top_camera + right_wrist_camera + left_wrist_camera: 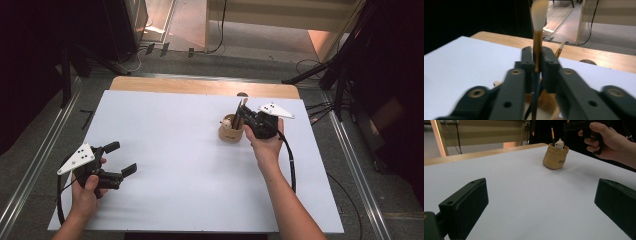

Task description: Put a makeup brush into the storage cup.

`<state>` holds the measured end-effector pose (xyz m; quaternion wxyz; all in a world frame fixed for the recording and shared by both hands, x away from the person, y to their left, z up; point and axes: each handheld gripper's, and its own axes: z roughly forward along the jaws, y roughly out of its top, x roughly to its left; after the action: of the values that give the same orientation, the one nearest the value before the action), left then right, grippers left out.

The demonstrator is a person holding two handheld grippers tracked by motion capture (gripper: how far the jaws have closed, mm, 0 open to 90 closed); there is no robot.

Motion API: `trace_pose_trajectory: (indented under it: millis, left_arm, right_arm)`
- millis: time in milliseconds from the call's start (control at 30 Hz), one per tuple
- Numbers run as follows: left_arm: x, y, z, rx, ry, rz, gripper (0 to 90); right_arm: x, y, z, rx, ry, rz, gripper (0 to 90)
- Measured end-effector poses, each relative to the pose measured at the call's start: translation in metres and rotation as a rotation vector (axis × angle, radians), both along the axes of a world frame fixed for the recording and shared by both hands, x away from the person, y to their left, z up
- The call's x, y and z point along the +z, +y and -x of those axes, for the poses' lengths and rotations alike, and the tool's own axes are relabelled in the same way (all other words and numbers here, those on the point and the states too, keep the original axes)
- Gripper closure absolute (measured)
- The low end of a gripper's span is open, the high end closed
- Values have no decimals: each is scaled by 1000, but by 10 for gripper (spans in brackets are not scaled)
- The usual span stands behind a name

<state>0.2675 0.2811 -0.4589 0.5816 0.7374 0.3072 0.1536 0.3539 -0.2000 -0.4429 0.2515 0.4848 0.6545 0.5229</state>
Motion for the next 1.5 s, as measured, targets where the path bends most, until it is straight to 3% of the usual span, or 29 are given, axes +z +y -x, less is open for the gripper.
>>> trace_pose_trajectory:
  millis: [100,200,333,467,833,1500]
  left_arm:
    - [0,0,0,-1,2,0,0]
    - [0,-1,0,-2,2,-1,0]
    - [0,-1,0,-3,2,1,0]
    - [0,-1,0,-5,-2,-1,0]
    - [0,-1,0,-5,-5,3,0]
    - [0,-1,1,7,-13,-7,0]
  right_arm:
    - [3,-2,1,2,13,-40,430]
    - [4,-4,2,-12,29,-52,197]
    - [4,-6,2,4,47,-64,0]
    - [5,-8,7,15,22,-60,0]
    - [-2,-20,21,15,7,-29,0]
    - [-15,-44,54,27,0,-20,0]
